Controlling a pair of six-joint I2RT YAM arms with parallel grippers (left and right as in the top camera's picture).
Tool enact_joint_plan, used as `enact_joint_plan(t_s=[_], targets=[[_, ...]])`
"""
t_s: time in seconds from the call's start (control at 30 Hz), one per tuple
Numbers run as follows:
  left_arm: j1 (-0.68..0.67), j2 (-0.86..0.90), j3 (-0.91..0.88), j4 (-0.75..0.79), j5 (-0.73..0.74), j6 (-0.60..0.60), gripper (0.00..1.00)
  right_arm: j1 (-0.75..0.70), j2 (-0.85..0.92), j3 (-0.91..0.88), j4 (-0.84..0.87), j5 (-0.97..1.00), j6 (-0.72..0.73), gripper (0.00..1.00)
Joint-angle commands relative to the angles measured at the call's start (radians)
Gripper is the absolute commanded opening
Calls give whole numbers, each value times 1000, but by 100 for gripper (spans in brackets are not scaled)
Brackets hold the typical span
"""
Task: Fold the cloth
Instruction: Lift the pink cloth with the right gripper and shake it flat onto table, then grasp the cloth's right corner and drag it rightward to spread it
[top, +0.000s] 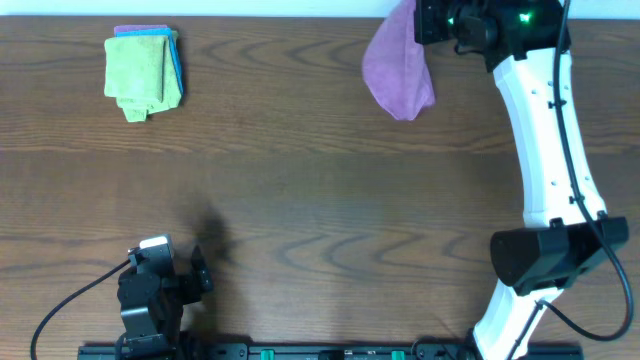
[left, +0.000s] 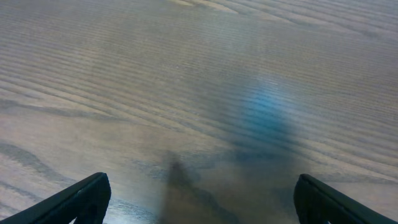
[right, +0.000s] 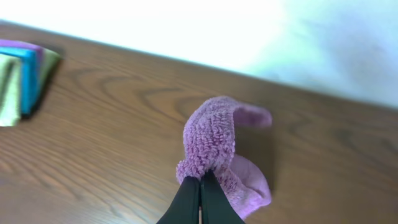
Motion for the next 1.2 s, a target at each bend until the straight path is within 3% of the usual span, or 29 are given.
enact_joint_plan(t_s=[0.0,0.27,0.43,0.53,0.67,0.7,0.73,0.77,0.83,0.87,0.9,0.93,1.17], targets=[[-5,-6,-17,-11,3,-3,95,35,-12,32,41,-129,-18,1],[-5,-6,-17,-11,3,-3,95,123,-13,37,107,-380,-2,1],[-5,-6,-17,-11,3,-3,95,112,-21,47,96,-427,5,1],[-5,-6,-17,-11,3,-3,95,60,-21,46,49,-302,4,1],[-5,-6,-17,-11,3,-3,96,-9,-3,34,-127,112,5,1],[-5,-6,-17,-11,3,-3,96,-25,8,27,-170,171,5,21],[-5,-6,-17,-11,3,-3,95,-39,19,23,-210,191,5,56],[-5,-6,-17,-11,3,-3,96,-48,29,23,-238,196,5,65],[-5,-6,-17,-11,3,-3,95,-61,41,23,-284,201,26,66],[-5,-6,-17,-11,3,-3,95,-63,43,23,-296,201,37,73],[-5,-6,-17,-11,3,-3,95,-63,45,23,-306,202,38,89],[-5,-6,-17,-11,3,-3,95,-63,47,23,-315,201,38,92],[-5,-6,-17,-11,3,-3,96,-41,51,-40,-301,164,-62,90]])
